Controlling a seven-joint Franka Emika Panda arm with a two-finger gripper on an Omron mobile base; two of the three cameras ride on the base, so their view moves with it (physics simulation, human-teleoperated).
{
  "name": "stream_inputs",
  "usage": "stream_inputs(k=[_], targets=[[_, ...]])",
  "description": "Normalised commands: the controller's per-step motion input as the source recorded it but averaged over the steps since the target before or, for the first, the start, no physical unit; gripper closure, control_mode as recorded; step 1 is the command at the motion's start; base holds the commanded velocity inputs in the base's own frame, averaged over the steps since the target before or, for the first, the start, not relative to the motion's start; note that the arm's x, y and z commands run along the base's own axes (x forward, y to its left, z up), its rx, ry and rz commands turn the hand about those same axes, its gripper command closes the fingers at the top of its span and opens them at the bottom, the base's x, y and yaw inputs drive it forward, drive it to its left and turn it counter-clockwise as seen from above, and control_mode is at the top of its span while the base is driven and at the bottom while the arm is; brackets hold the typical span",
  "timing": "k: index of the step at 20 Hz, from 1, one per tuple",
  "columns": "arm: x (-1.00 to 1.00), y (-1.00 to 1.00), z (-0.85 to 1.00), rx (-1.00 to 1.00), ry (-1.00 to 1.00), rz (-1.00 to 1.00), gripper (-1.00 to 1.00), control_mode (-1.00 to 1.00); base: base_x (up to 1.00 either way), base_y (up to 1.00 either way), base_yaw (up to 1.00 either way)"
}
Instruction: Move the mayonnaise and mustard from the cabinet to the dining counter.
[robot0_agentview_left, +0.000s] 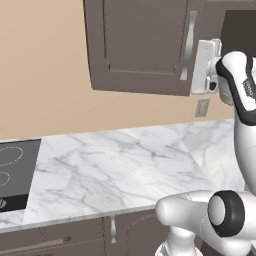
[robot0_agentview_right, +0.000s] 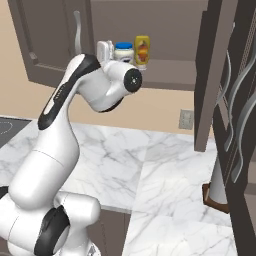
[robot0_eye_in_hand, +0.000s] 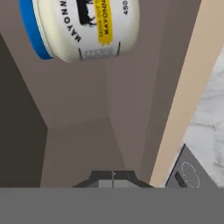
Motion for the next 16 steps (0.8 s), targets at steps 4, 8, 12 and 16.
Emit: stream_inputs(k=[4, 8, 12, 16], targets=[[-0.18, 0.03, 0.09, 0.1, -0.08, 0.11, 1.0, -1.0, 0.0, 0.0, 0.0], [-0.98, 0.12, 0.1, 0.01, 0.0, 0.17, 1.0, -1.0, 0.0, 0.0, 0.0], [-1.0, 0.81, 0.02, 0.0, 0.0, 0.24, 1.0, -1.0, 0.0, 0.0, 0.0], [-1.0, 1.0, 0.1, -0.01, 0.0, 0.22, 1.0, -1.0, 0.0, 0.0, 0.0]])
